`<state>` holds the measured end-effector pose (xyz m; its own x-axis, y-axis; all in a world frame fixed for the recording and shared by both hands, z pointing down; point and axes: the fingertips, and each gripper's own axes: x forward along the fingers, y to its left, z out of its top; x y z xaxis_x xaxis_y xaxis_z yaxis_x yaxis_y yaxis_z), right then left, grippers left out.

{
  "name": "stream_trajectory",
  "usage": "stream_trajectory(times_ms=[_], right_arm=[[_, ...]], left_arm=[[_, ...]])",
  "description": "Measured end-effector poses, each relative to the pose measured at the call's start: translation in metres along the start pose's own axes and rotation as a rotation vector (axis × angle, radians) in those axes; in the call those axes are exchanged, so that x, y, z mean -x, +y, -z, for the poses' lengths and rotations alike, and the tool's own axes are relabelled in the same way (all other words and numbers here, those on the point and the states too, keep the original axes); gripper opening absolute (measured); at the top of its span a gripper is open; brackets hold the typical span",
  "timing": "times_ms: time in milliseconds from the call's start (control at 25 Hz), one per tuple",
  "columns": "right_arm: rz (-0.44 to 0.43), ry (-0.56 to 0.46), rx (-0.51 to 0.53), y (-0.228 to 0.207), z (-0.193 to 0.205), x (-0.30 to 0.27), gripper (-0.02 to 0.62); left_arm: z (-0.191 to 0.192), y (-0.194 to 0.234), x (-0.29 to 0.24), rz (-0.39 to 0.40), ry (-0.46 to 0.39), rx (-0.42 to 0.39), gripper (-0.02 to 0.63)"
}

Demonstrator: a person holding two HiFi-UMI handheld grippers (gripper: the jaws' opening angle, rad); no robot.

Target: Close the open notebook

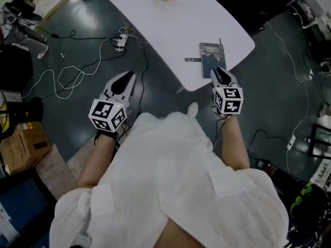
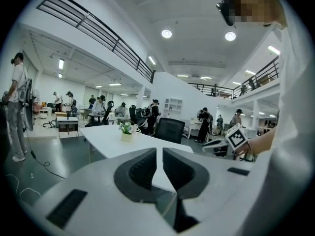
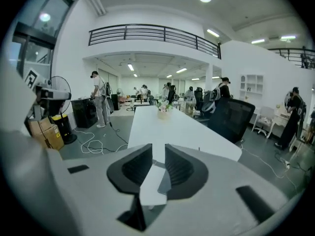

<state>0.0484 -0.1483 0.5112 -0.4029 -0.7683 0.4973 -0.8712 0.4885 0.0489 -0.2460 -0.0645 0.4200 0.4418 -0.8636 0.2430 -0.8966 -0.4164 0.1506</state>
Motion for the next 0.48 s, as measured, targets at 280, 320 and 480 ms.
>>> stream_trajectory(times_ms=[280, 320, 480], right_arm=[[0.115, -0.235, -0.025, 0.0, -0.056, 0.067, 0.005], [0.125, -0.256, -0.038, 0.0, -0.06, 0.075, 0.004], [0.148, -0.289, -0.069, -0.001, -0.067, 0.098, 0.002]], left_arm=[[-0.009, 0.001, 0.005, 0.02, -0.022, -0.018, 0.034], [-0.01, 0.002, 0.006, 0.021, -0.026, -0.02, 0.034], [-0.015, 0.002, 0.007, 0.026, -0.038, -0.024, 0.034]])
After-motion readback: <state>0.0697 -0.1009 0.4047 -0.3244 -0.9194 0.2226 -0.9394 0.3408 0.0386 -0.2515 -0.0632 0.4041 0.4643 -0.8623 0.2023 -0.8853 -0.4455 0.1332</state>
